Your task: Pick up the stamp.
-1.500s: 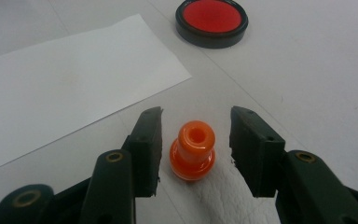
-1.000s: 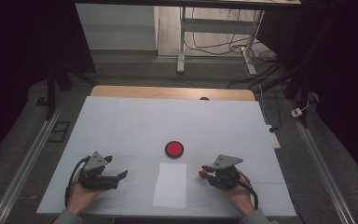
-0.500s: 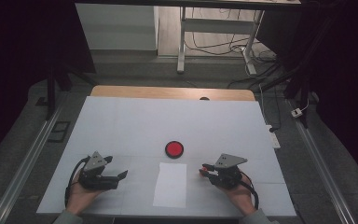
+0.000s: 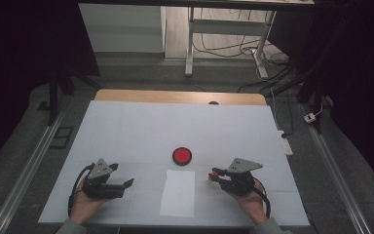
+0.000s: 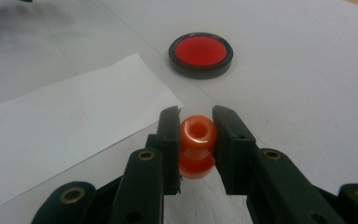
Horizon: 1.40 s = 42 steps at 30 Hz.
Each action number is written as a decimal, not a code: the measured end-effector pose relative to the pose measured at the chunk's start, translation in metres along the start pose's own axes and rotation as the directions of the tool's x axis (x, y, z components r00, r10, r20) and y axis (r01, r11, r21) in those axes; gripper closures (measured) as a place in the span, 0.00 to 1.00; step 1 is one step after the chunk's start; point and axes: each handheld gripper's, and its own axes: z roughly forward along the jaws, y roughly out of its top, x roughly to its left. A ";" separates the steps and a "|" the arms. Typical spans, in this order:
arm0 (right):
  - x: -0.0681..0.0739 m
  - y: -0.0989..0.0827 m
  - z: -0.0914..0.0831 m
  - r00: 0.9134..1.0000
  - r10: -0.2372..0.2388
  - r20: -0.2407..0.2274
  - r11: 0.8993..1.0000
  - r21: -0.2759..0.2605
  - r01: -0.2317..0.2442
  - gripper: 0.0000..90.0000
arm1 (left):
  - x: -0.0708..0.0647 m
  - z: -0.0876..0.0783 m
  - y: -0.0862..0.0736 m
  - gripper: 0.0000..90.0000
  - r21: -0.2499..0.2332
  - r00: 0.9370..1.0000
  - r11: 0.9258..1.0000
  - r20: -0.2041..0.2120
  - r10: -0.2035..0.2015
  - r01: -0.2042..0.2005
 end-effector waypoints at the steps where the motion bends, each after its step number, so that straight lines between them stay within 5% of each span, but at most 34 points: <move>1: -0.001 0.001 -0.001 1.000 0.009 0.004 1.000 -0.009 -0.009 0.80 | 0.000 0.000 0.000 0.21 0.001 1.000 1.000 0.000 0.000 0.000; 42: 0.000 0.043 -0.015 0.999 0.039 -0.030 0.987 -0.156 -0.044 0.80 | -0.004 0.003 0.000 0.21 -0.001 1.000 1.000 0.017 0.008 -0.008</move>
